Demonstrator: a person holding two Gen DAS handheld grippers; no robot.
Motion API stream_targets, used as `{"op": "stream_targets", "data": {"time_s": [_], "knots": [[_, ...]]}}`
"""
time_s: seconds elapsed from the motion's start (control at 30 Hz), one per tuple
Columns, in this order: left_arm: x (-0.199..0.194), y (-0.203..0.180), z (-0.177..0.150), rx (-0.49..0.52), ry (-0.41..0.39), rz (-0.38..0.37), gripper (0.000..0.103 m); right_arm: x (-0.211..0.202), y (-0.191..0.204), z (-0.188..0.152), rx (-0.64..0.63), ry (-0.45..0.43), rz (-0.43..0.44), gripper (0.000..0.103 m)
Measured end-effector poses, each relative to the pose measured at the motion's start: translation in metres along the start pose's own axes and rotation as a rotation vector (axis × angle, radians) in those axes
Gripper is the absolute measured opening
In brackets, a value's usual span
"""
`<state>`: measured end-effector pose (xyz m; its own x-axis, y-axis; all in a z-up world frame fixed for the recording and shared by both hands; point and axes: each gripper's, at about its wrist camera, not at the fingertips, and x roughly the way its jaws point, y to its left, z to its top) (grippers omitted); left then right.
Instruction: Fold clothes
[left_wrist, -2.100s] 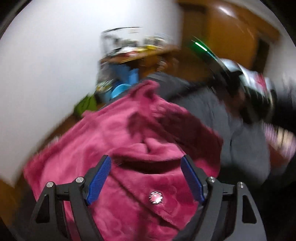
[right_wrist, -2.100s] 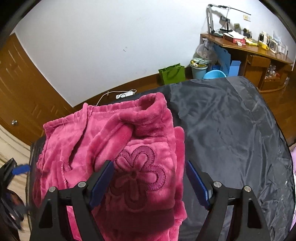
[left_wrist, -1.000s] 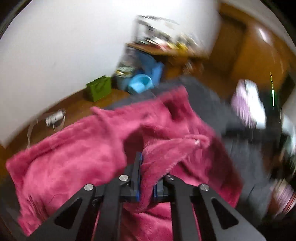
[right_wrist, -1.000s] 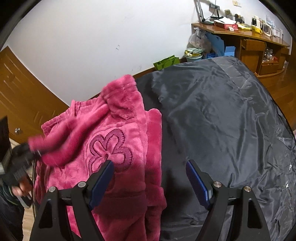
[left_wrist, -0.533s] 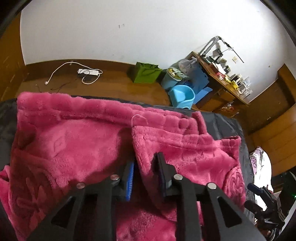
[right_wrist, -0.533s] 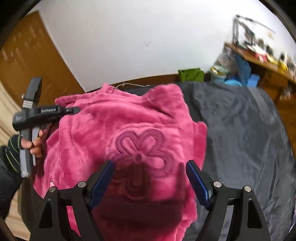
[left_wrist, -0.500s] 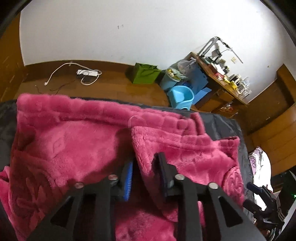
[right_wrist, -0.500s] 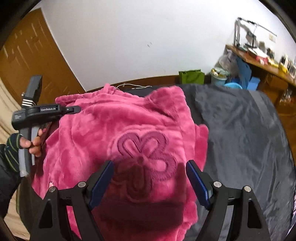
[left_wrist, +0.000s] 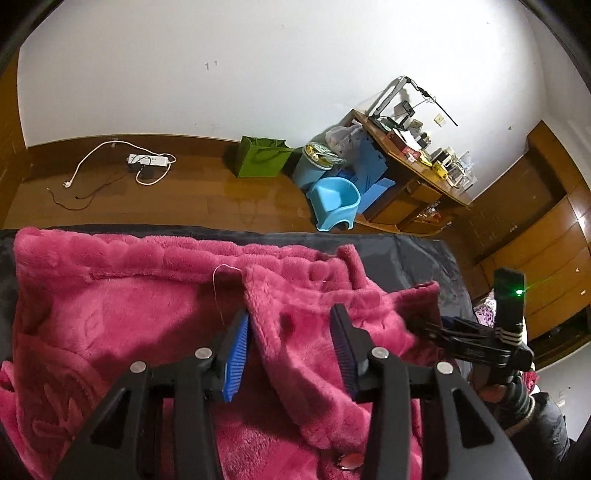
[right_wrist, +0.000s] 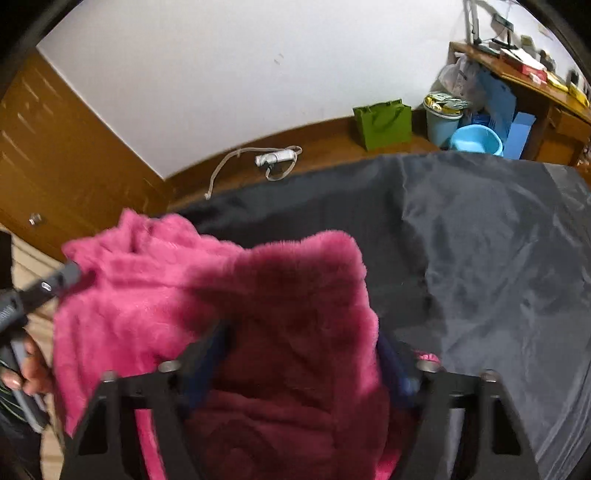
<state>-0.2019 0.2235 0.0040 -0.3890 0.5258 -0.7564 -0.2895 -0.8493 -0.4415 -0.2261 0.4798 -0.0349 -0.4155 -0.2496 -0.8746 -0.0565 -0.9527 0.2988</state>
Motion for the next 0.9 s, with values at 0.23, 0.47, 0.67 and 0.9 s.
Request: {"op": "stream_targets", "data": {"time_s": [0.23,0.47,0.67,0.9], "knots": [[0.010,0.023,-0.001,-0.068,-0.001,0.044,0.066,-0.051,-0.015,0.005,0.037,-0.196,-0.277,0.017],[0.031,0.024,-0.008,0.006,0.022,0.148,0.066,-0.041,-0.009,0.005,-0.022,-0.150,-0.323,0.018],[0.033,0.033,-0.011,0.018,0.001,0.186,0.066,-0.066,0.007,-0.012,-0.018,-0.181,-0.232,0.067],[0.040,0.029,-0.015,0.063,-0.006,0.250,0.065,-0.093,0.063,-0.059,-0.143,-0.220,-0.068,0.074]]}}
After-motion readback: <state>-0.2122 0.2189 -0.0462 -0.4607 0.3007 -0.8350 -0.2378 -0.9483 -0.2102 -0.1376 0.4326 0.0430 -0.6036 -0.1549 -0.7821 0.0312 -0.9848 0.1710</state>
